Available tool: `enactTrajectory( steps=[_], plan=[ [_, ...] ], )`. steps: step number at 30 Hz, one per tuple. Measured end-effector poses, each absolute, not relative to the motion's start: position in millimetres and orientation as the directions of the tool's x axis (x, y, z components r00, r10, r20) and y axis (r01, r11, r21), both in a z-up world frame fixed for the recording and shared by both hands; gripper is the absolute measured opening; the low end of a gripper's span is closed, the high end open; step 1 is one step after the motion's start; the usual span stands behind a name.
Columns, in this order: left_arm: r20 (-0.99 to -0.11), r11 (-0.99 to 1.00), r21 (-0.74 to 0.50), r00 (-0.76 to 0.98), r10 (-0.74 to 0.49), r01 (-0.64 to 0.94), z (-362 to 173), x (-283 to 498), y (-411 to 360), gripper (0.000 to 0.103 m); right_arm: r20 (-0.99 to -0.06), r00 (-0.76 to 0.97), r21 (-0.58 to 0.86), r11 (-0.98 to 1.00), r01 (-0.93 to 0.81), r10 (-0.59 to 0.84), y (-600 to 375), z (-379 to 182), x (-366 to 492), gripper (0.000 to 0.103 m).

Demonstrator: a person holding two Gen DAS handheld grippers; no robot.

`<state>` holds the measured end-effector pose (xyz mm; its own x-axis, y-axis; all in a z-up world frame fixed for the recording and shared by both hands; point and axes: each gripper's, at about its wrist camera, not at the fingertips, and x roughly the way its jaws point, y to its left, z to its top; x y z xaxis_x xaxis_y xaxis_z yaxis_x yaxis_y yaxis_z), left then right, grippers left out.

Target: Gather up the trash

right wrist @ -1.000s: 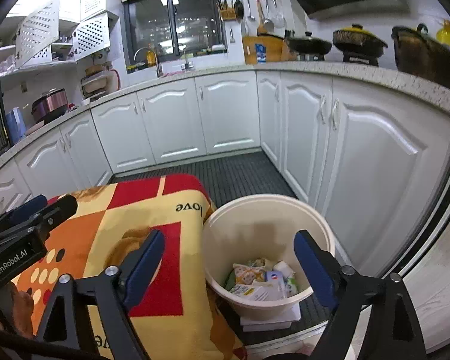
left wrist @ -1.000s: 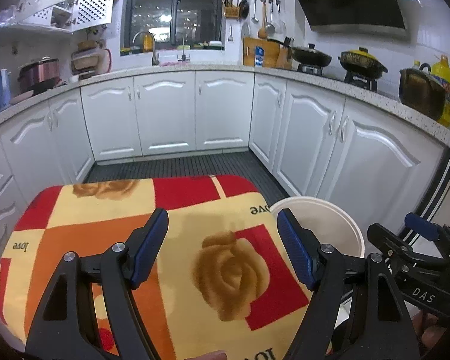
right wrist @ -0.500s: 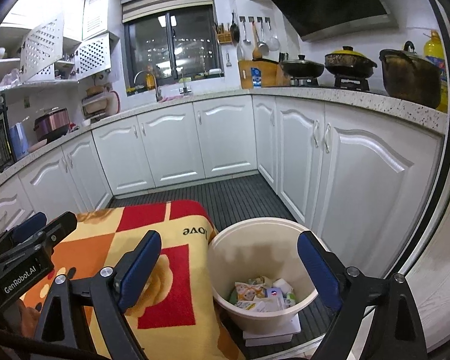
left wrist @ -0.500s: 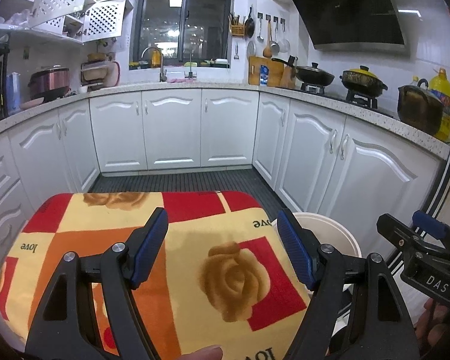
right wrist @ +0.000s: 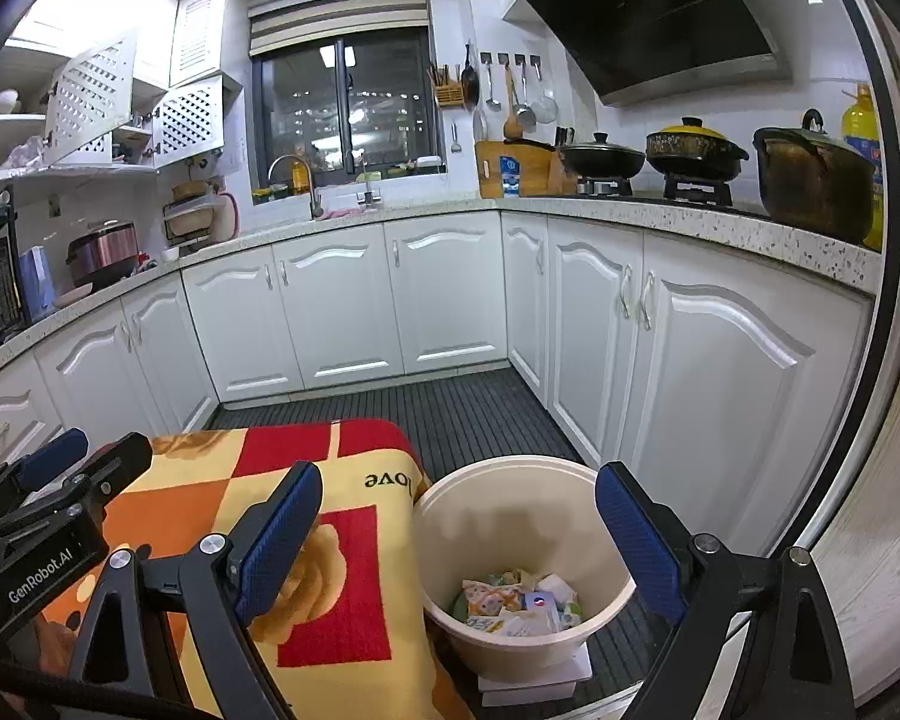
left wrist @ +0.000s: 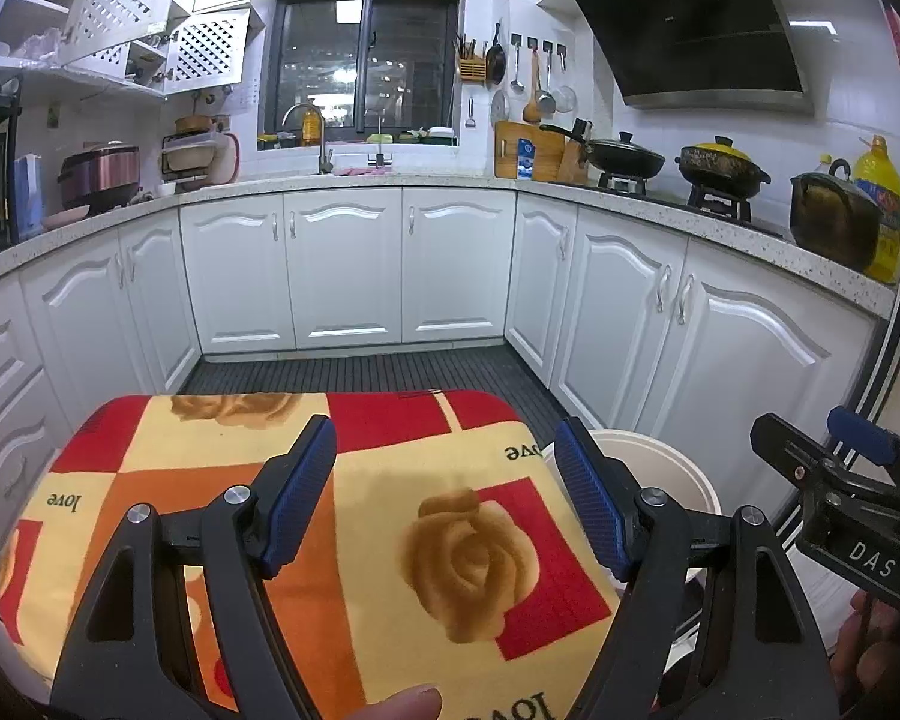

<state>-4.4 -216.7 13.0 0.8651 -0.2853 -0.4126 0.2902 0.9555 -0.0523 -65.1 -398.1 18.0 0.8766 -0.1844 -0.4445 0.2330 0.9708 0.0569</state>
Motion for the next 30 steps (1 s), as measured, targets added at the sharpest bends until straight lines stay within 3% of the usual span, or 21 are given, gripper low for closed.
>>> enactTrajectory(
  steps=[30],
  plan=[
    [-0.417,0.960,-0.039,0.869,-0.267,0.277,6.5,-2.0,-212.6,0.074,-0.458,0.869,0.031,0.974,0.223,-0.184,-392.9,14.9,-58.3,0.092]
  ],
)
